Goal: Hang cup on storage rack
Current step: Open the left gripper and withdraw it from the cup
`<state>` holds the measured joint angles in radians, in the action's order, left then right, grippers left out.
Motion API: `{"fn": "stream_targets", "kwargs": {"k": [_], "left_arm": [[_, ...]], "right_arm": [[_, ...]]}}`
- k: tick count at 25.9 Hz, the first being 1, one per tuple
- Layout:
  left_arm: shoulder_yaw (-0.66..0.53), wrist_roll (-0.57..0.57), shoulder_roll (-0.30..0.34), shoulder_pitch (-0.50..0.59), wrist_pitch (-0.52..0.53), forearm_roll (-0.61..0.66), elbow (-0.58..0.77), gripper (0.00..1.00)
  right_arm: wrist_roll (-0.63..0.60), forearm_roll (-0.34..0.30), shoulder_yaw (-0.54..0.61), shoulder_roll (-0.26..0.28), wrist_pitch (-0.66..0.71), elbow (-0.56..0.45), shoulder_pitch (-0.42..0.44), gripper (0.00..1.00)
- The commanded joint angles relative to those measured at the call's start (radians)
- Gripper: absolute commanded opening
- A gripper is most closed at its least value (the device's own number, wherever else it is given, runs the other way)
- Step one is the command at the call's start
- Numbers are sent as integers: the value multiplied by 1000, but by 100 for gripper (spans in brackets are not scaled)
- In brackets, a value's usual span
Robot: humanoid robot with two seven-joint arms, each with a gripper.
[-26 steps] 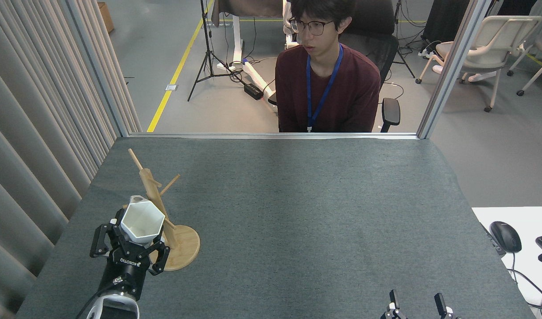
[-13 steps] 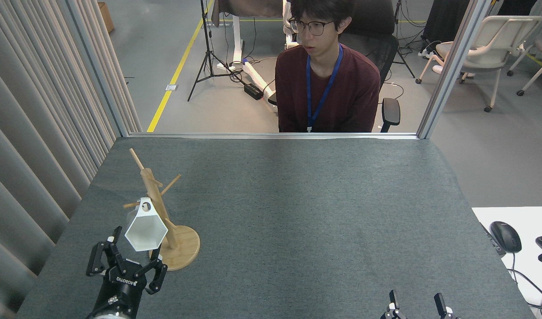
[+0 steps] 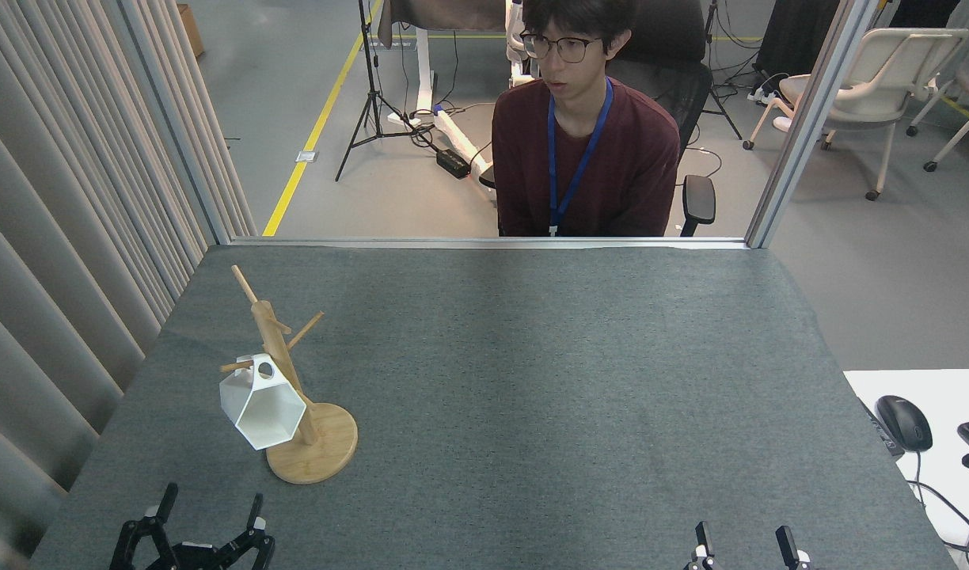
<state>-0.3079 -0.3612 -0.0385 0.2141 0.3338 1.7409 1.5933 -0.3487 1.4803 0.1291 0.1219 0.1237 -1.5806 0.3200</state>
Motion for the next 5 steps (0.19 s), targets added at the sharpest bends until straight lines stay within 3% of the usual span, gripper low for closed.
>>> {"fn": "stream_targets", "kwargs": {"k": [1,5], "left_arm": [[12,51,20,50,131,-173,16,99],[27,56,29,64,145,-238,10,99]], "right_arm": [[-18,2,3,5,5,-13,22,99],[-21,11,1,7,-2,-42,25,99]]}}
